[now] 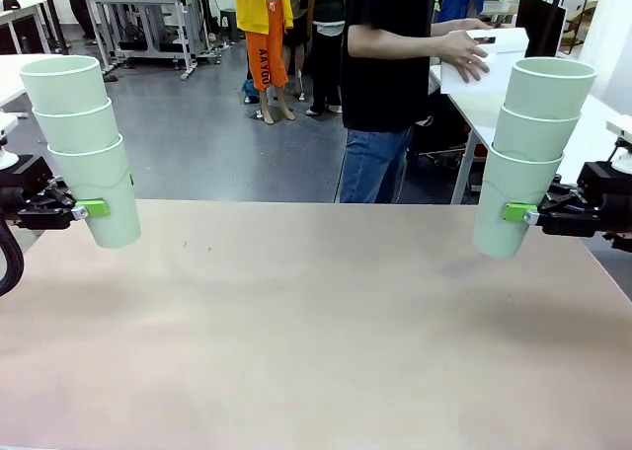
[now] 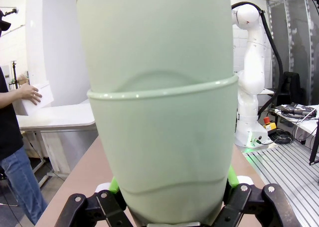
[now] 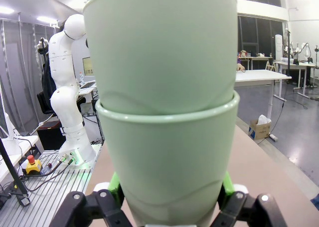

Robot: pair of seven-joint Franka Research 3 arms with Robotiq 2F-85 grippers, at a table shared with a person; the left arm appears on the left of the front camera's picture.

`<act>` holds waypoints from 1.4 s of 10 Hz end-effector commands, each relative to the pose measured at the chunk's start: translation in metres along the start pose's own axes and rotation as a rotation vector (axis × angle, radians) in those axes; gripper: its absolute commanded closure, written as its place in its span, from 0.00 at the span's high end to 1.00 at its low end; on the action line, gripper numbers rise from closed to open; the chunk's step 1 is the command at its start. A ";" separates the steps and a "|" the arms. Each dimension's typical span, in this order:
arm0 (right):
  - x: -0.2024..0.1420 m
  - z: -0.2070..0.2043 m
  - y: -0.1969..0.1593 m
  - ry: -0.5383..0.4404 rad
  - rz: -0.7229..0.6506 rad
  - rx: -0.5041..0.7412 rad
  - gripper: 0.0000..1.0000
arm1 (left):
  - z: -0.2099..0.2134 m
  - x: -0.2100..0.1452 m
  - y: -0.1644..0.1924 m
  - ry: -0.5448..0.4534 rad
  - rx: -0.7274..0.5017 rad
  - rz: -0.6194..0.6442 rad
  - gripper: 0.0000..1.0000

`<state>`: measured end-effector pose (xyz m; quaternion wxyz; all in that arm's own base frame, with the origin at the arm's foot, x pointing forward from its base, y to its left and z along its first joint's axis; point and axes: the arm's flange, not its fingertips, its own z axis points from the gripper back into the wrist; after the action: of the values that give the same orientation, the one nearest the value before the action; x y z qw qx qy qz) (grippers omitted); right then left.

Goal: Stack the cups and store them in the basket.
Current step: Place the stack of Reusable plastic cups into the Pantry Basket.

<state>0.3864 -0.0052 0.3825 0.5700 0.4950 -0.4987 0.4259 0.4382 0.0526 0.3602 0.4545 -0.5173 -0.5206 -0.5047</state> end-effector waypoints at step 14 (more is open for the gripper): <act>0.004 -0.002 0.000 0.001 0.009 -0.002 0.86 | -0.002 0.006 0.000 -0.004 -0.001 -0.005 0.85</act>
<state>0.3864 -0.0052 0.3825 0.5700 0.4950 -0.4987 0.4259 0.4382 0.0526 0.3602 0.4545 -0.5173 -0.5206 -0.5047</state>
